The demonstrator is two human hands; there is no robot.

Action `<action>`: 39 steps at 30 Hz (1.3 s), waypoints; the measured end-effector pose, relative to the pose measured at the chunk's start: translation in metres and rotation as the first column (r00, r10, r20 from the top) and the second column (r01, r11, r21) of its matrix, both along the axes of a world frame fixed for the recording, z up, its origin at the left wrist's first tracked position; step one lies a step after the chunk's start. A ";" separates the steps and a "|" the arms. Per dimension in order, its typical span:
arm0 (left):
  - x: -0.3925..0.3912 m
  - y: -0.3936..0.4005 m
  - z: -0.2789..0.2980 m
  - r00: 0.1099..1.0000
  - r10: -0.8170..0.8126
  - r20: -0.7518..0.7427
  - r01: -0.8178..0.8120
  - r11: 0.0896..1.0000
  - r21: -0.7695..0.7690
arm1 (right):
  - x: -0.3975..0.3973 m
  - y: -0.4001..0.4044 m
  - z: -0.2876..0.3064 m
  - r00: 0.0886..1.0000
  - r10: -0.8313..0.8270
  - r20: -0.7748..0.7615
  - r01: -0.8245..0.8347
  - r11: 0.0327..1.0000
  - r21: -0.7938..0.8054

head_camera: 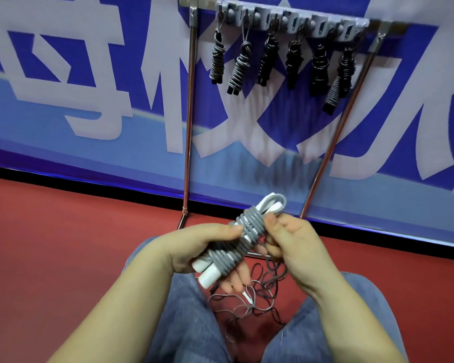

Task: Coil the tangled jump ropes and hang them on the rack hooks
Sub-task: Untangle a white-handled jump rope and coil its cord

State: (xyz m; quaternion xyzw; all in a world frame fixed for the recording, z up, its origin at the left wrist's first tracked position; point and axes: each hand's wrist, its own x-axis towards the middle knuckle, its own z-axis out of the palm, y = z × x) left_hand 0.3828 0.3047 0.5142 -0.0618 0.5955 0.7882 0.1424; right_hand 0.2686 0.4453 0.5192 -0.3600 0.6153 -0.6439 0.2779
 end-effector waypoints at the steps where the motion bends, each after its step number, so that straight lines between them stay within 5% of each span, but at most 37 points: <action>1: 0.000 0.001 0.001 1.000 -0.011 -0.012 0.011 1.000 0.001 | 0.003 0.000 0.001 1.000 0.009 -0.021 -0.009 1.000 0.001; 5: -0.006 0.014 0.005 0.975 0.218 -0.037 -0.221 0.960 -0.172 | 0.002 -0.001 0.004 0.982 -0.055 -0.179 0.063 0.997 0.043; 9: -0.015 0.021 -0.006 0.904 0.387 -0.183 -0.425 0.764 -0.485 | 0.002 -0.003 -0.002 0.944 -0.159 -0.290 0.182 0.982 0.052; 13: -0.019 0.023 -0.010 0.856 0.457 -0.241 -0.507 0.652 -0.564 | 0.001 -0.006 -0.007 0.907 -0.225 -0.356 0.256 0.966 0.041; 16: -0.018 0.024 -0.005 0.865 0.461 -0.197 -0.496 0.728 -0.474 | 0.001 -0.008 -0.007 0.914 -0.227 -0.337 0.252 0.967 0.032; 19: -0.017 0.028 0.002 0.866 0.490 -0.095 -0.499 0.845 -0.190 | -0.002 -0.009 -0.005 0.940 -0.161 -0.300 0.178 0.984 0.031; 21: -0.017 0.026 0.007 0.839 0.541 -0.053 -0.543 0.839 -0.028 | -0.004 -0.010 -0.011 0.943 -0.080 -0.322 0.104 0.993 0.058; 25: -0.016 0.016 0.012 0.862 0.505 -0.043 -0.507 0.857 -0.088 | -0.016 -0.010 -0.029 0.888 -0.050 -0.457 0.126 0.983 0.136; 29: -0.018 0.018 0.016 0.905 0.425 -0.027 -0.422 0.887 -0.189 | -0.017 -0.011 -0.036 0.924 -0.044 -0.379 0.127 0.972 0.199; 33: -0.032 0.010 0.013 0.843 0.524 -0.126 -0.515 0.714 -0.474 | -0.015 -0.012 -0.039 0.950 -0.033 -0.312 0.134 0.942 0.308; 39: -0.049 -0.012 0.005 0.789 0.581 -0.201 -0.465 0.349 -0.813 | -0.004 -0.005 -0.030 0.745 0.117 -0.656 0.218 0.887 0.406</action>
